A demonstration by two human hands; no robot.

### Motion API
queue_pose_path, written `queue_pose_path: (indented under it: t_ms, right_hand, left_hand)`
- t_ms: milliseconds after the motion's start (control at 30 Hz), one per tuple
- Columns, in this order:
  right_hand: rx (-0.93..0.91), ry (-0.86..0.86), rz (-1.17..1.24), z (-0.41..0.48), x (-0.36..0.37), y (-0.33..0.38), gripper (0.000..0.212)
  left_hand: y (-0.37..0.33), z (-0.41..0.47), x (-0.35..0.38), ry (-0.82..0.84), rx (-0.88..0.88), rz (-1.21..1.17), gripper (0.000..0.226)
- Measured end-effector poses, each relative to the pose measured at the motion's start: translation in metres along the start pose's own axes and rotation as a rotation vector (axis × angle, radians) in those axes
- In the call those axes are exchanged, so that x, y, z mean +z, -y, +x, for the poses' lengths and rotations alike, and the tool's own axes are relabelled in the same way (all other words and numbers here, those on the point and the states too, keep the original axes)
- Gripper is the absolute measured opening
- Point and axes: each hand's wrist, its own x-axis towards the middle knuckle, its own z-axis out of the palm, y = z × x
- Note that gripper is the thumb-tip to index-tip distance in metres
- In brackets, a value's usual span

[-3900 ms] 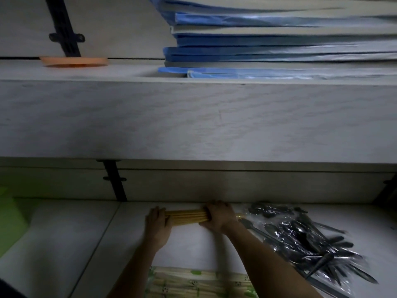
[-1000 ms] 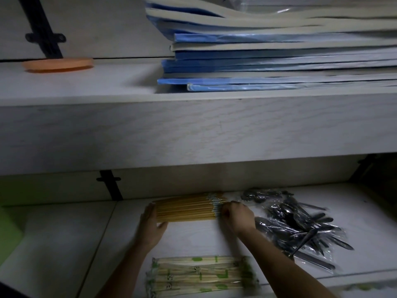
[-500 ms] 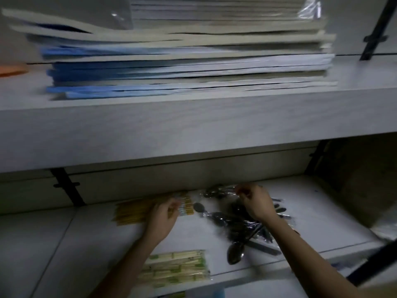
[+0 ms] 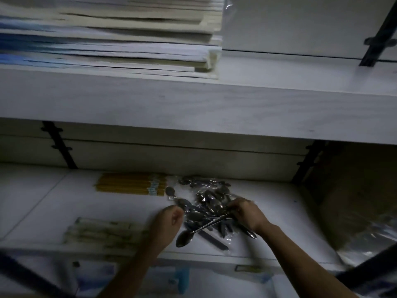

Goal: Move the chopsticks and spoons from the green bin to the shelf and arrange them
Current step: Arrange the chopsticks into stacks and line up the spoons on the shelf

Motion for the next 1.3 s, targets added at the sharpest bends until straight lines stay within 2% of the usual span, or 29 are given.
queue_pose_path:
  t_ms: [300,533,667,733,833,933,1000,1067,1167,1233,1300]
  right_hand:
    - [0.015,-0.007,-0.093,0.020,0.009,0.006,0.023]
    - [0.046,-0.107,-0.006,0.027,0.007,0.000,0.015]
    - [0.180,-0.241,0.098,0.024,0.000,-0.012,0.016]
    - [0.252,-0.241,0.080,0.022,-0.004,-0.023,0.018]
    - [0.298,-0.190,0.020,0.018,-0.007,-0.031,0.022]
    - [0.163,-0.243,-0.027,0.016,-0.003,-0.026,0.027]
    - [0.080,-0.246,0.009,0.015,-0.002,-0.018,0.020]
    - [0.033,-0.120,-0.039,0.015,0.000,-0.011,0.015]
    - [0.024,0.057,-0.114,0.015,0.003,-0.006,0.020]
    - [0.041,0.065,-0.142,0.016,0.004,-0.006,0.020]
    - [0.055,0.060,-0.161,0.016,0.006,-0.006,0.018]
  left_hand:
    - [0.006,-0.032,0.005,-0.019,-0.010,0.123,0.015]
    - [0.011,-0.036,0.009,0.025,0.028,0.202,0.039]
    - [0.013,-0.033,0.011,0.090,0.048,0.240,0.031]
    - [0.012,-0.031,0.010,0.126,0.039,0.223,0.026]
    - [0.011,-0.029,0.009,0.188,0.028,0.151,0.012]
    - [0.009,-0.029,0.005,0.219,-0.008,0.034,0.025]
    - [0.007,-0.029,-0.001,0.222,-0.037,-0.055,0.026]
    - [0.003,-0.027,-0.007,0.192,-0.088,-0.208,0.021]
    - [-0.003,-0.020,-0.008,0.074,-0.323,-0.524,0.012]
    - [-0.004,-0.018,-0.008,0.051,-0.425,-0.628,0.010]
    - [0.001,-0.012,-0.007,0.029,-0.415,-0.787,0.014]
